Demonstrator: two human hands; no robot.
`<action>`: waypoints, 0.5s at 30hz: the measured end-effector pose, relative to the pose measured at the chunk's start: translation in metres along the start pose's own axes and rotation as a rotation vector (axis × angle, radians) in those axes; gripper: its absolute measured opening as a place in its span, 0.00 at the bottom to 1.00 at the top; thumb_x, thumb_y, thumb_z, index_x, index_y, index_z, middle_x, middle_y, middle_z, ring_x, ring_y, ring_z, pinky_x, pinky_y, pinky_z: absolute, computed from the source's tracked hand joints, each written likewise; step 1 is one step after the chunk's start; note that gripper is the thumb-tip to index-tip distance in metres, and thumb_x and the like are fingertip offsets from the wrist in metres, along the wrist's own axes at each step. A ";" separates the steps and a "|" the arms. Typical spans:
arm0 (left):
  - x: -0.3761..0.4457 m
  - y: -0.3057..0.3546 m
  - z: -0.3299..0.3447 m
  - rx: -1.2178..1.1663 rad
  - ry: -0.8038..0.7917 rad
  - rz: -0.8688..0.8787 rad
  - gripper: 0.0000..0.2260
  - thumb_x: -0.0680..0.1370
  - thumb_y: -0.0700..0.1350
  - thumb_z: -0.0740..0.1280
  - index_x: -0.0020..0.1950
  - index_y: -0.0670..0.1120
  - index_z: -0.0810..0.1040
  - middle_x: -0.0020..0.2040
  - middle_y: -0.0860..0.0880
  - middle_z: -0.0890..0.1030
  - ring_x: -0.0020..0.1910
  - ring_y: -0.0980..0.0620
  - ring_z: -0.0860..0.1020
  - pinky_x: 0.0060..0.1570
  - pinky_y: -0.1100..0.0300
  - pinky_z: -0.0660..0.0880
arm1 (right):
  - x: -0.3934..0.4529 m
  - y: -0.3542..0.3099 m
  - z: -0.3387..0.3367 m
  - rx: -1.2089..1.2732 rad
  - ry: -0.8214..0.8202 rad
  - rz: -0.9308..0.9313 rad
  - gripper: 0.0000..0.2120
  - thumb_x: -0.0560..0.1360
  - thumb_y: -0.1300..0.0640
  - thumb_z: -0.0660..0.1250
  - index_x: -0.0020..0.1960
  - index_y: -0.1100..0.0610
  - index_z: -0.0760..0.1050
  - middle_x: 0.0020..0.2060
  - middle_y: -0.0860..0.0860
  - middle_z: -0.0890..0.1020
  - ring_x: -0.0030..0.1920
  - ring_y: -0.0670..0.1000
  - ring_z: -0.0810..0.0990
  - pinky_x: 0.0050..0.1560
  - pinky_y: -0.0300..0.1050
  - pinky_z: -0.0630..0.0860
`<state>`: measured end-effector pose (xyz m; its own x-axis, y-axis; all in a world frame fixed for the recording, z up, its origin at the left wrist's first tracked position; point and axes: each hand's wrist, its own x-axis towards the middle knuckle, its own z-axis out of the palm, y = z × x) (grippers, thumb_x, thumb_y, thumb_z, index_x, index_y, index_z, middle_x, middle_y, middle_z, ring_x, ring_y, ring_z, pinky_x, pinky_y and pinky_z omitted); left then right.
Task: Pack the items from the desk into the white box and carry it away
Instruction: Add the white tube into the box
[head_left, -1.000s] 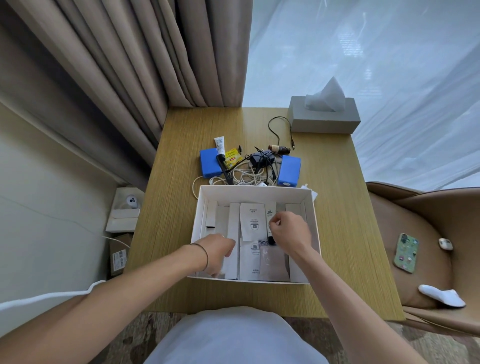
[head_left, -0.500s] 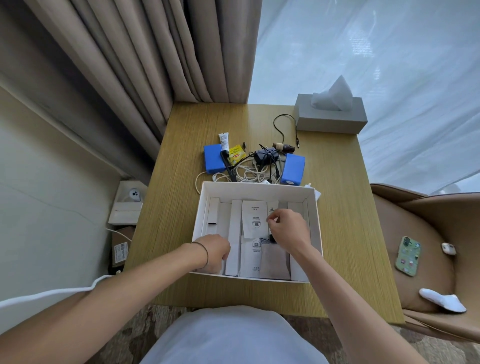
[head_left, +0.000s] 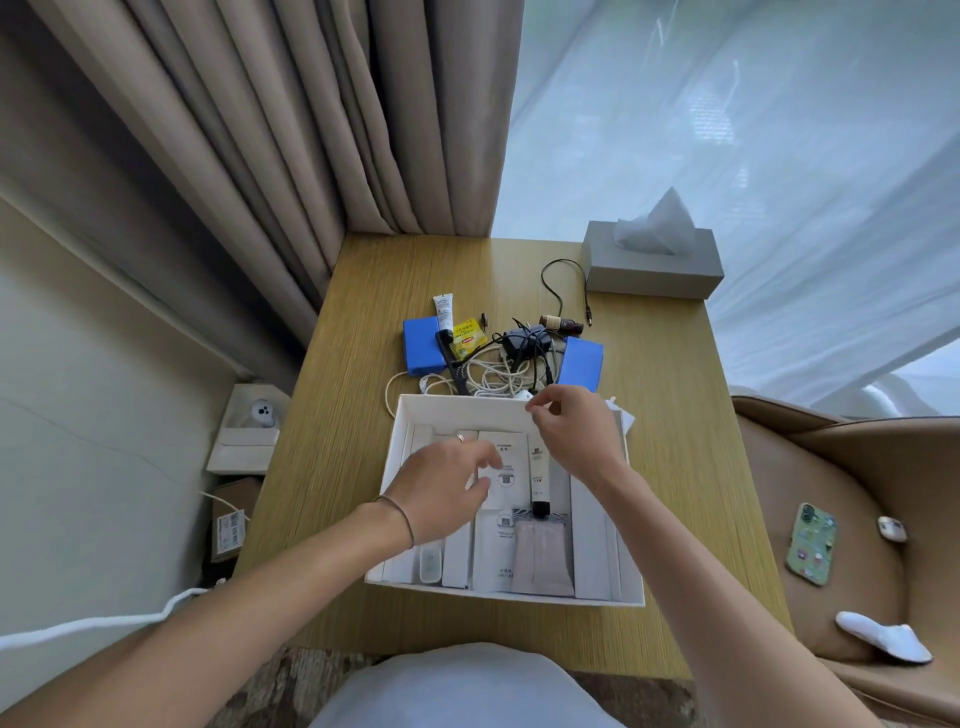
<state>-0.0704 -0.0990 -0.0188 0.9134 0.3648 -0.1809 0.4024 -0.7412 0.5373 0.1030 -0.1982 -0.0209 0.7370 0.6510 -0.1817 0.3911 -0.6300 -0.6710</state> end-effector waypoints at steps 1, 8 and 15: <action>0.006 0.003 -0.005 -0.024 0.054 0.011 0.09 0.79 0.46 0.65 0.58 0.53 0.79 0.53 0.55 0.80 0.50 0.55 0.78 0.51 0.57 0.77 | 0.005 -0.002 -0.004 0.004 0.006 -0.005 0.09 0.77 0.58 0.65 0.47 0.51 0.84 0.29 0.42 0.79 0.29 0.44 0.75 0.30 0.42 0.71; 0.060 0.007 -0.034 -0.141 0.193 -0.054 0.10 0.77 0.41 0.66 0.56 0.49 0.81 0.52 0.52 0.81 0.52 0.54 0.78 0.53 0.55 0.78 | 0.054 -0.001 -0.032 -0.066 0.001 -0.033 0.09 0.78 0.58 0.65 0.49 0.53 0.85 0.35 0.44 0.82 0.30 0.41 0.75 0.29 0.40 0.68; 0.103 -0.011 -0.048 -0.200 0.164 -0.189 0.08 0.77 0.41 0.67 0.54 0.49 0.82 0.53 0.51 0.82 0.54 0.52 0.79 0.56 0.55 0.78 | 0.112 0.004 -0.015 -0.383 -0.300 -0.085 0.14 0.73 0.66 0.61 0.53 0.61 0.83 0.50 0.60 0.86 0.50 0.62 0.83 0.49 0.58 0.83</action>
<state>0.0166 -0.0261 -0.0041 0.7949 0.5834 -0.1667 0.5291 -0.5322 0.6609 0.1953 -0.1344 -0.0336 0.5239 0.7650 -0.3746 0.6592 -0.6426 -0.3904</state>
